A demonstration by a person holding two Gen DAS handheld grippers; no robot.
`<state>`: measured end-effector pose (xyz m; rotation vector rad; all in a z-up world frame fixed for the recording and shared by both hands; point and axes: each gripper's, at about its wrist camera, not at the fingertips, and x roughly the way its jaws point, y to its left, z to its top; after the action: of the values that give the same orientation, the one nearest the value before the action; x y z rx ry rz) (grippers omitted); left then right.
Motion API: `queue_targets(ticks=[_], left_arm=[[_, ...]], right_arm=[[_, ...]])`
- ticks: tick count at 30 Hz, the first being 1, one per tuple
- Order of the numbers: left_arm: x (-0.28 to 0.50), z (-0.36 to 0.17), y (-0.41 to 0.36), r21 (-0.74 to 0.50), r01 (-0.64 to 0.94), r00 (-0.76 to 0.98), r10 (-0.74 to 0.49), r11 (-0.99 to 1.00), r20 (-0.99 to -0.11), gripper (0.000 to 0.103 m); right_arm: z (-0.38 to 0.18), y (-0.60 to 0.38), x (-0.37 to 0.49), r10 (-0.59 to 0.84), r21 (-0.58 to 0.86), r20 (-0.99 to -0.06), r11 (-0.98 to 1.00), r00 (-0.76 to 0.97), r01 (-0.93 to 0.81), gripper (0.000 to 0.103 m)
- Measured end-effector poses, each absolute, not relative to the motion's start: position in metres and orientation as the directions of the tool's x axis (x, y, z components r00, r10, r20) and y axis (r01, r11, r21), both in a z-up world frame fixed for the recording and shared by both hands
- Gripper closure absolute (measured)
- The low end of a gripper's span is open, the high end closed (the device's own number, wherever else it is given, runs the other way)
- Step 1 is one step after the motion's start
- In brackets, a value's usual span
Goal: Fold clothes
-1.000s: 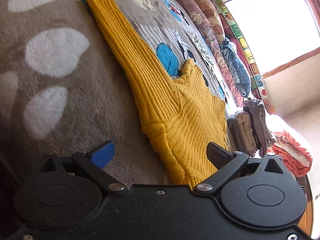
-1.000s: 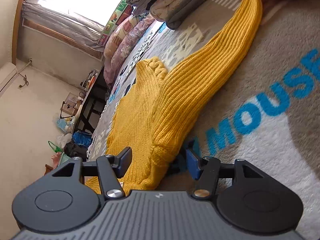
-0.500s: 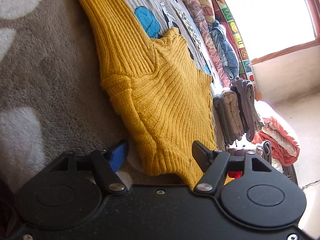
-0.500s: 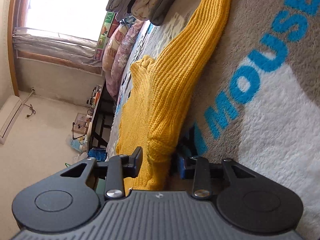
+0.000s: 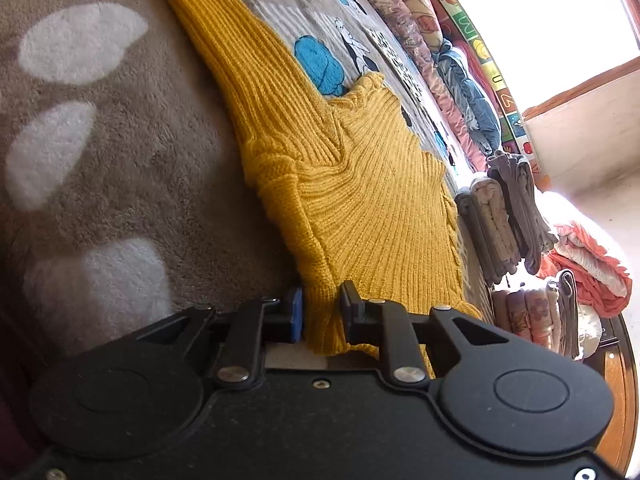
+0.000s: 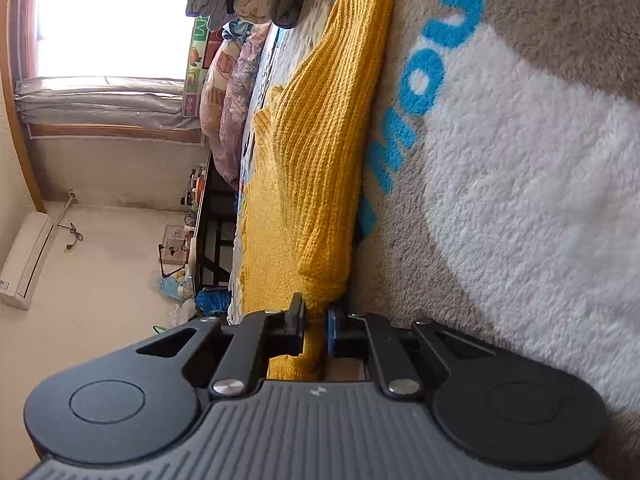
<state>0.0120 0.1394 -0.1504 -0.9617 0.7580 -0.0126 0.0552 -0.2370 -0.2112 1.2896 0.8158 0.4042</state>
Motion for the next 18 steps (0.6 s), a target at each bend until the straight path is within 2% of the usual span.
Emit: queue_targets(ticks=[3, 7, 11, 15, 18], left_arm=[[0.009, -0.151, 0.146, -0.762, -0.316, 0.749, -0.344, 0.564, -0.566, 0.08], [0.002, -0.142, 0.164, -0.774, -0.334, 0.792, -0.285, 0.538, -0.54, 0.053], [-0.002, -0.146, 0.186, -0.792, -0.379, 0.816, -0.232, 0.478, -0.53, 0.052], [-0.003, -0.152, 0.2, -0.815, -0.398, 0.824, -0.227, 0.421, -0.519, 0.052], [-0.002, -0.15, 0.203, -0.809, -0.405, 0.829, -0.203, 0.426, -0.521, 0.052]], right_arm=[[-0.211, -0.24, 0.049, 0.675, 0.947, -0.315, 0.266, 0.668, 0.177, 0.091], [-0.205, -0.244, 0.048, 0.659, 0.944, -0.321, 0.284, 0.68, 0.17, 0.086], [-0.204, -0.252, 0.047, 0.633, 0.94, -0.326, 0.296, 0.702, 0.17, 0.082], [-0.197, -0.27, 0.052, 0.562, 0.932, -0.332, 0.32, 0.758, 0.172, 0.071], [-0.198, -0.292, 0.056, 0.51, 0.937, -0.329, 0.283, 0.795, 0.206, 0.069]])
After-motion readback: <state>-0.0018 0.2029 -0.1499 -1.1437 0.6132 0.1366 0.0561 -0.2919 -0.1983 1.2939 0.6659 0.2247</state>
